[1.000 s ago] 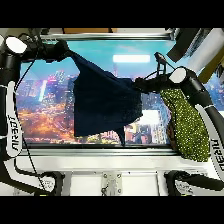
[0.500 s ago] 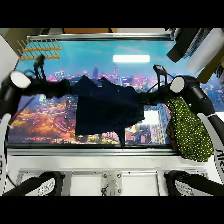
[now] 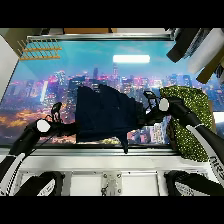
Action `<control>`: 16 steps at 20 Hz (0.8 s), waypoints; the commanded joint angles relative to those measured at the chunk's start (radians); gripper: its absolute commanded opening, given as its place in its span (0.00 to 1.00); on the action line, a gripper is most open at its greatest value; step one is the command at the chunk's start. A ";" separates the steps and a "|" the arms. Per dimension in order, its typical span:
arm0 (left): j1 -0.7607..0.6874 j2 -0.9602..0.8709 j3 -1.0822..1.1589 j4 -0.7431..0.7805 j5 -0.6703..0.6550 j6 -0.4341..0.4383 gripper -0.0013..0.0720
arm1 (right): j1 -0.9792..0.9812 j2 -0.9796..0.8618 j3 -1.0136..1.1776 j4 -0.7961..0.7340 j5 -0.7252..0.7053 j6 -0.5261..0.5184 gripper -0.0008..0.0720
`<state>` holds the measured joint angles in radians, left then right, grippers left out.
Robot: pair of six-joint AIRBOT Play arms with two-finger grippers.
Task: Fold the clothes and pants, and hang the long-sleeved shirts on hangers.
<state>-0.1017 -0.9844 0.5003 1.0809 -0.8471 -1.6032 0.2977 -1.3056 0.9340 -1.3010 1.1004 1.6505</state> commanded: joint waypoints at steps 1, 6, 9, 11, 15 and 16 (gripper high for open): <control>-0.009 0.015 -0.046 -0.004 -0.016 0.001 0.03 | 0.005 -0.007 -0.027 0.003 -0.011 0.003 0.06; -0.008 0.041 0.000 -0.006 -0.171 0.050 0.77 | 0.003 0.018 -0.011 0.038 0.005 -0.006 0.52; -0.009 0.164 0.126 -0.007 -0.227 0.052 0.77 | -0.023 0.104 0.075 0.027 0.088 -0.062 0.76; -0.009 0.245 0.183 -0.010 -0.225 0.047 0.77 | -0.090 0.171 0.106 0.030 0.113 -0.089 0.76; -0.009 0.338 0.198 -0.012 -0.223 0.005 0.12 | -0.328 0.181 0.089 0.109 0.154 -0.172 0.95; -0.009 0.353 0.182 -0.013 -0.222 0.005 0.03 | -0.385 0.164 0.074 0.169 0.152 -0.226 0.95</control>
<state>-0.1101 -0.6918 0.6788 1.0710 -1.0626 -1.5795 0.0570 -1.1389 1.0199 -1.2320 1.2243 1.5288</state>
